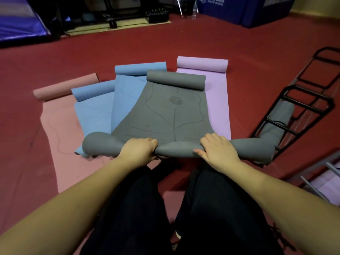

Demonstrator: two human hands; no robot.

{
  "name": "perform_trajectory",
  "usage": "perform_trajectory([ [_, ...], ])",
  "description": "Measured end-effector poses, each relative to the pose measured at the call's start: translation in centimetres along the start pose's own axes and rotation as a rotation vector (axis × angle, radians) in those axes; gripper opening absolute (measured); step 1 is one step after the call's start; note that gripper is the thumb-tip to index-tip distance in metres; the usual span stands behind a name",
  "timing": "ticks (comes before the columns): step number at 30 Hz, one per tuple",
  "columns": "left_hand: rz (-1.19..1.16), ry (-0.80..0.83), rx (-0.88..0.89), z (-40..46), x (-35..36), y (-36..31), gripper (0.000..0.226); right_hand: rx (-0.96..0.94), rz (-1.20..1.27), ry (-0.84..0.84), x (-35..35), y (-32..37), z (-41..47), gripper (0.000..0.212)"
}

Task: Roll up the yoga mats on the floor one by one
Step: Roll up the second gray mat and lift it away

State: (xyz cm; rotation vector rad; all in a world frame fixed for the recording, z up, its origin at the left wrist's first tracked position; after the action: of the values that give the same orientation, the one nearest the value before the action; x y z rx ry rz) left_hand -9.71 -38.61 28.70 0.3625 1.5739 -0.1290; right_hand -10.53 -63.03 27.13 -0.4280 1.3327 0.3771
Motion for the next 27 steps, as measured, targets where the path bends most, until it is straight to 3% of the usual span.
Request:
perform_trajectory([
  [5,0.071,0.043,0.010,-0.6,-3.7,0.5,0.045,0.029,0.159,0.017,-2.6,-0.3,0.1,0.065],
  [7,0.059,0.093,0.019,-1.5,-4.2,0.6,0.051,0.058,0.215,0.023,-3.1,-0.3,-0.7,0.050],
  [9,-0.004,0.229,-0.012,-2.6,-3.3,0.4,0.058,0.095,0.240,0.134,-2.6,0.3,-1.3,0.037],
  [13,-0.169,0.395,-0.149,-4.0,-1.5,-0.4,0.062,0.137,0.299,0.386,-1.6,1.0,-1.6,0.050],
  [18,0.017,0.505,-0.046,-3.6,-0.8,-1.2,0.049,0.112,0.379,0.614,-1.0,1.3,-1.5,0.060],
  [20,0.056,0.554,-0.023,-3.3,-0.3,-1.3,0.055,0.119,0.361,0.607,-0.5,1.4,-1.4,0.060],
  [27,-0.015,0.471,-0.110,-3.3,0.9,-0.7,0.048,0.085,0.264,0.298,-1.0,1.0,-2.2,0.050],
])
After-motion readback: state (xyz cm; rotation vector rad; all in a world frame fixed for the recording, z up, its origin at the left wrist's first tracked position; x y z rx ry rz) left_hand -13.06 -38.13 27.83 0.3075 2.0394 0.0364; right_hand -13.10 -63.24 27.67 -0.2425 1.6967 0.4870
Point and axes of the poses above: each hand's wrist, its own z-axis towards the middle knuckle, its own x-axis out of the palm, y = z × x, the point moved 4 cm from there along z, towards the middle knuckle, and after that the axes turned 7 degrees about -x, right-handed, at the moved point
